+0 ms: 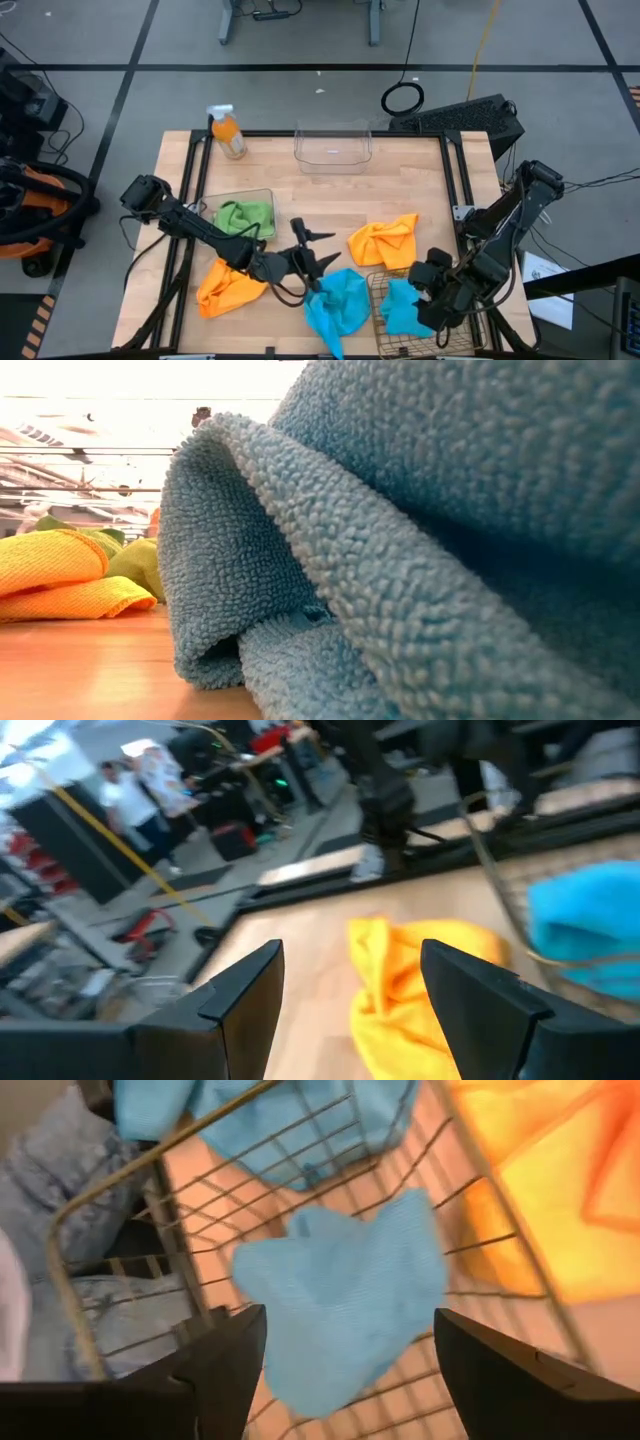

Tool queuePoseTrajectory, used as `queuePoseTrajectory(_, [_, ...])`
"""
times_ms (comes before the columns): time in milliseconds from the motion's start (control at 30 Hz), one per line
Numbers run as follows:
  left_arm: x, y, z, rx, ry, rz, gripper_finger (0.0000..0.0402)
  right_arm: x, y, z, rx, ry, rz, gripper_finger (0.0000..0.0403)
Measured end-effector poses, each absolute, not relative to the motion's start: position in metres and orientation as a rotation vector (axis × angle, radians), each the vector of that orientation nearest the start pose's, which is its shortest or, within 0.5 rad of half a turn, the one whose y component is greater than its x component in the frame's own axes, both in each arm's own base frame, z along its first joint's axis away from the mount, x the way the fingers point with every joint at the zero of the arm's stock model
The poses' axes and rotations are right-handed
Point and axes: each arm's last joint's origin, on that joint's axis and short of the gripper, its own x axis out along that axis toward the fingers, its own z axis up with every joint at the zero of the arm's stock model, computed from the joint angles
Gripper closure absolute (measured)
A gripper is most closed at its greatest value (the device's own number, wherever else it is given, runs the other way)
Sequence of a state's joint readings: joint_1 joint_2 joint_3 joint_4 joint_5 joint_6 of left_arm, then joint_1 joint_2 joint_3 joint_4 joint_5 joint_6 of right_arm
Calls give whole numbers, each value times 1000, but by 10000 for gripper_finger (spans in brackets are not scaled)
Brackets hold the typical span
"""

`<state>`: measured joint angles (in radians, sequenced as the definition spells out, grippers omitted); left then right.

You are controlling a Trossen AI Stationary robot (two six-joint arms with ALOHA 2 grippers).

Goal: Sort microfiber towel by color & place in baskets
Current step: Put the blue microfiber towel into the wire basket

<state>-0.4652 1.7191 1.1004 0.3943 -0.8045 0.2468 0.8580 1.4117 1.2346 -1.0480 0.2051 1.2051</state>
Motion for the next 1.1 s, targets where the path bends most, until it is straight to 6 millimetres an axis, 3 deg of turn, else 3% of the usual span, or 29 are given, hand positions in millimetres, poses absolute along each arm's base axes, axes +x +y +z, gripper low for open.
queuePoseTrajectory(233, [348, -155, 247, 210, 238, 186, 159, 183, 184, 289, 296, 1162, -147, 127])
queuePoseTrajectory(333, [350, -160, 257, 99, 266, 186, 159, 186, 180, 289, 242, 1141, -143, 127])
queuePoseTrajectory(500, [350, -179, 269, 108, 325, 135, 159, 191, 175, 290, 157, 1091, -156, 127])
queuePoseTrajectory(900, [348, -218, 218, 95, 447, 15, 159, 194, 172, 290, 116, 1069, -164, 127])
queuePoseTrajectory(1100, [356, -221, 200, 77, 463, 26, 159, 197, 170, 291, 90, 1047, -175, 127])
